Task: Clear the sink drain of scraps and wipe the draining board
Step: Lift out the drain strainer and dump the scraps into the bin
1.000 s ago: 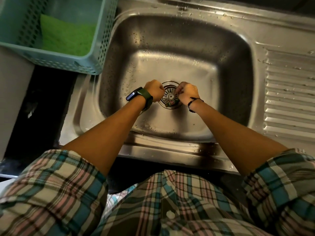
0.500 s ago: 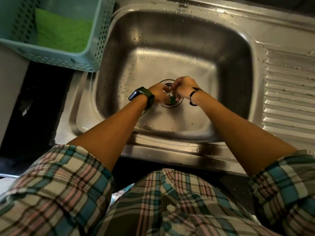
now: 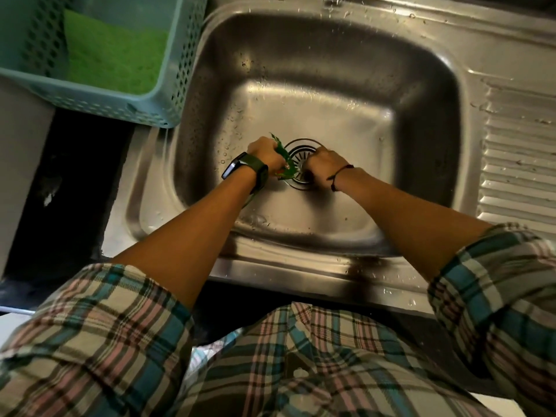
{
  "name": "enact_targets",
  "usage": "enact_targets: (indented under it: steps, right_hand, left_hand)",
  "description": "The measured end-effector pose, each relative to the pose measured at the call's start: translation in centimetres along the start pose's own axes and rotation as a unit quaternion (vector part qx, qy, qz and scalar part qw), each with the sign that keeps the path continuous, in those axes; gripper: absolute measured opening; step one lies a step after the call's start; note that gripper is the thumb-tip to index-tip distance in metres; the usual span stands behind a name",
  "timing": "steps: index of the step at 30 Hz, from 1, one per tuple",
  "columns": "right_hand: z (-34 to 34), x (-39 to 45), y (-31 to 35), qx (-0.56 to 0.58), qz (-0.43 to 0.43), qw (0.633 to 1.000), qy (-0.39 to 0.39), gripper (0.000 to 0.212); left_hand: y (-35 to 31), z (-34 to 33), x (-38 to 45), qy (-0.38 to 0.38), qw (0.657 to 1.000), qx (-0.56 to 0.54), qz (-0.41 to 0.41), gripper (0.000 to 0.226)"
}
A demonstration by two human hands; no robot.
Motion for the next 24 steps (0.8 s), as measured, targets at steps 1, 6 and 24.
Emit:
enact_targets:
  steps: [1, 6, 24]
  right_hand:
    - [-0.8, 0.1, 0.6, -0.066, 0.031, 0.997, 0.009, 0.029]
    - [-1.5, -0.4, 1.3, -0.198, 0.096, 0.975, -0.013, 0.03]
    - [10.1, -11.8, -8.6, 0.502, -0.143, 0.783, -0.338, 0.022]
  left_hand:
    - [0.2, 0.1, 0.0, -0.003, 1.0, -0.003, 0.002, 0.025]
    - [0.7, 0.4, -0.1, -0.008, 1.0, -0.001, 0.015, 0.025]
    - [-2.4, 1.5, -2.2, -0.028, 0.999, -0.016, -0.024, 0.021]
Point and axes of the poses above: each hand's wrist, its own x-axis towards the middle knuckle, its own z-axis out of the back of the hand, y = z × x, the point moved 10 cm from there along x, towards the middle knuckle, and after that the axes turned 14 degrees about x, right-handed, at the moved point
